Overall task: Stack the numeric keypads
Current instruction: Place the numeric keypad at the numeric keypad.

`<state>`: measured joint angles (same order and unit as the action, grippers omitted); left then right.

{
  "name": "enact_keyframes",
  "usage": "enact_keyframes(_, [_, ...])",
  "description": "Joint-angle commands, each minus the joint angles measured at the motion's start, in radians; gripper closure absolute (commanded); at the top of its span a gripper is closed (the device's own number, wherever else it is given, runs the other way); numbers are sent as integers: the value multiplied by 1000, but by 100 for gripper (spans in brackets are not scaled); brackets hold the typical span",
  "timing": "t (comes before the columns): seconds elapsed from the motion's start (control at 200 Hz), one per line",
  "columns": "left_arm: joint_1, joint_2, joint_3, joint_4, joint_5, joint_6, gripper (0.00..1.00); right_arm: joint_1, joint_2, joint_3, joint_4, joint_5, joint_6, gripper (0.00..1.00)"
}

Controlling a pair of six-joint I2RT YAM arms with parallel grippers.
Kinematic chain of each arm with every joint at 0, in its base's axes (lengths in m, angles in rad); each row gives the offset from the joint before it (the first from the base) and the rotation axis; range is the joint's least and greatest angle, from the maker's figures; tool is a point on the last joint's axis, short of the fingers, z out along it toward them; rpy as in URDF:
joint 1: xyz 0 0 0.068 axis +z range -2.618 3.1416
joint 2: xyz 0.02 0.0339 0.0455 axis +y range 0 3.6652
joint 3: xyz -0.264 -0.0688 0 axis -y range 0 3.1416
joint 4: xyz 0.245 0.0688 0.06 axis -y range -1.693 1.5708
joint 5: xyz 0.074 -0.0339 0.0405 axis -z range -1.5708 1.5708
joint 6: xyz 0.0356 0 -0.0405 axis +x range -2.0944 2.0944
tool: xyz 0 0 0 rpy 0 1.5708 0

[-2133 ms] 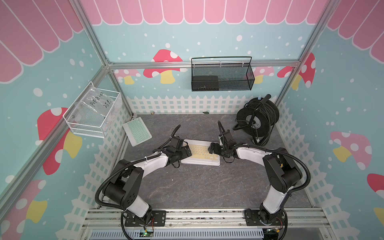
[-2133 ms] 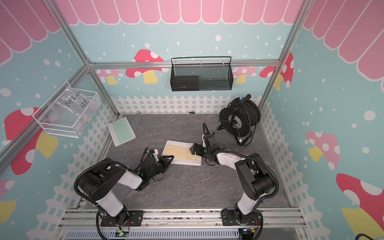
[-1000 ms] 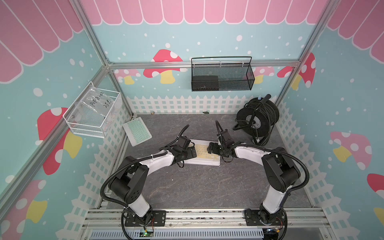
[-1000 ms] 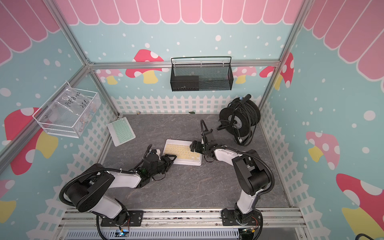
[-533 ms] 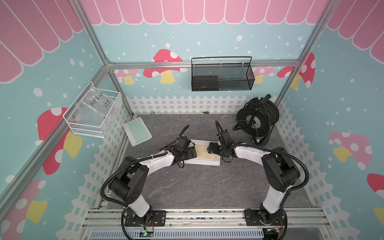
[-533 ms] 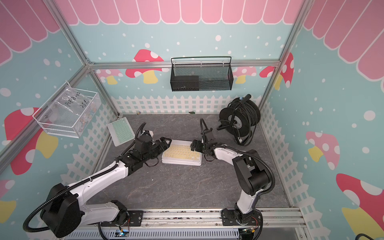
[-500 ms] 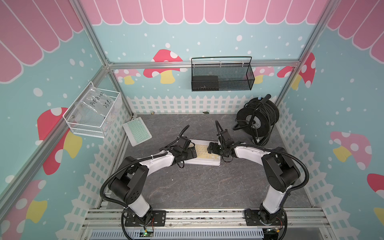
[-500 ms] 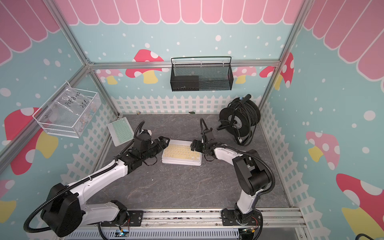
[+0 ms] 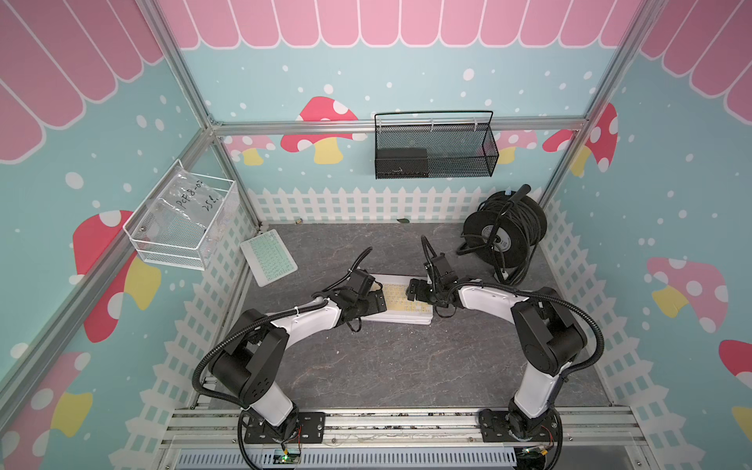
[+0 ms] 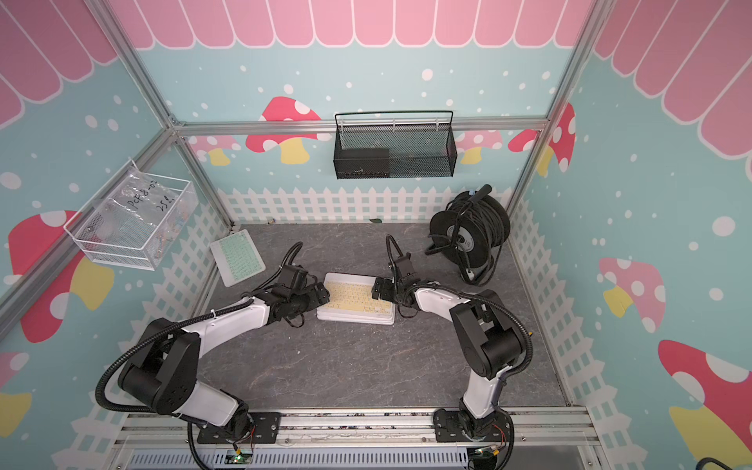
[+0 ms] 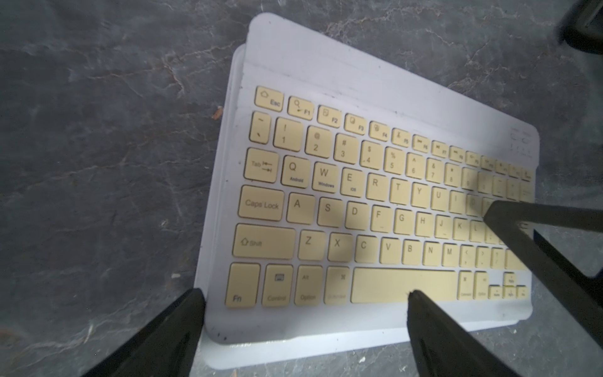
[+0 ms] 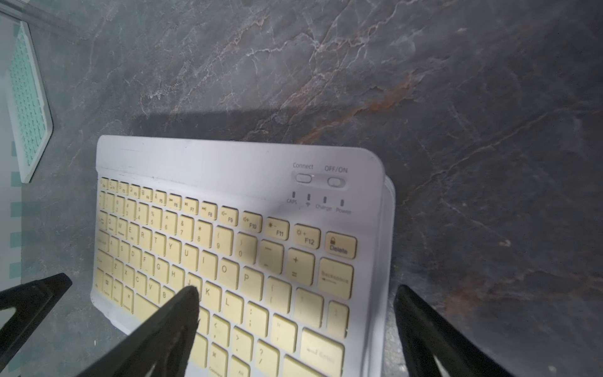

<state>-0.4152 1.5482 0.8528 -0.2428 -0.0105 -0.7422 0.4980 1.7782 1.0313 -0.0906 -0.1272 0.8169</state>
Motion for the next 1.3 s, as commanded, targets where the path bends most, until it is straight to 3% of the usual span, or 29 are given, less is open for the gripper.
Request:
enact_keyframes(0.0, [-14,26,16,33,24,20,1,13,20,29,-32,20,20,5])
enact_keyframes(0.4, [-87,84,46,69,18,9,1,21,11,36,-49,32,15,5])
enact_keyframes(0.791, [-132,112,107,-5,-44,62,1,44,26,61,-63,40,10,5])
enact_keyframes(1.296, [-161,71,60,28,-24,33,2,53,44,82,-81,47,-1,5])
